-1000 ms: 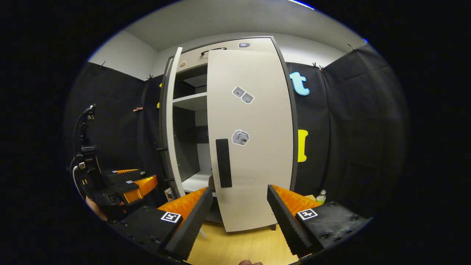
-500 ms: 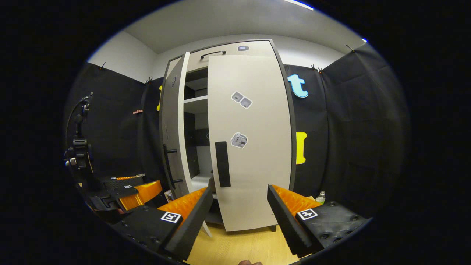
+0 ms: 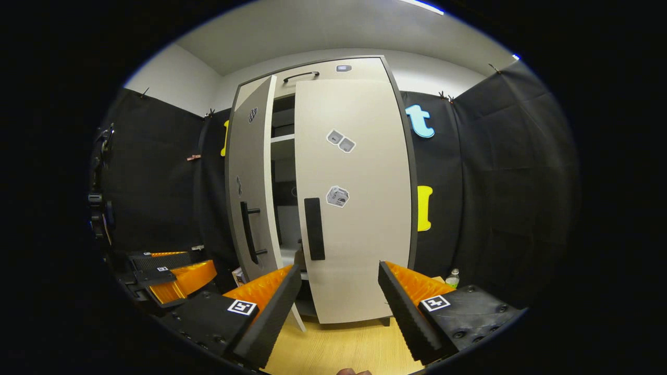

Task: Grab one shoe with the right hand and put it into the shoe cabinet, grab the other shoe with the left hand and put it into the shoe cabinet; then close the right door with the right hand and the left door with the left hand.

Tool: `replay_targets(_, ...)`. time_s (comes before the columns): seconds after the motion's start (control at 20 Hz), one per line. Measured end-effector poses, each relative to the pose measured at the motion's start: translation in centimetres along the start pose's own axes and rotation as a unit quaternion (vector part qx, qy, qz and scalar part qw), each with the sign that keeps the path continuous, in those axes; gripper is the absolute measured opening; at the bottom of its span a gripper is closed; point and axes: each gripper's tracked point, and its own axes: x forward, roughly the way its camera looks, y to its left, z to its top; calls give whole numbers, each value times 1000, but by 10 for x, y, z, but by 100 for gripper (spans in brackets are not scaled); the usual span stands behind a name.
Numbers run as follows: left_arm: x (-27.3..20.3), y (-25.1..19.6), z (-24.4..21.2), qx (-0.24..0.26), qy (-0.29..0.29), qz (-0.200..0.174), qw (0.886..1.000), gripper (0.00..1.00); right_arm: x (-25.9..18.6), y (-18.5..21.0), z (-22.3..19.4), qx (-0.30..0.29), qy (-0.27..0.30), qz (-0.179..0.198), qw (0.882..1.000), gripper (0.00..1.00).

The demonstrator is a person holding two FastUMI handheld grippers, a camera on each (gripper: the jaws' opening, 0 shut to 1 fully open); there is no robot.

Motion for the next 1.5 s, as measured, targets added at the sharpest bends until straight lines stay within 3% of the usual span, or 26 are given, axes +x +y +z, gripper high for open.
replay_targets(1.5,-8,-5,5,19,-9,-4,1000,94,-5,10,6,-27,-8,2,1000,98)
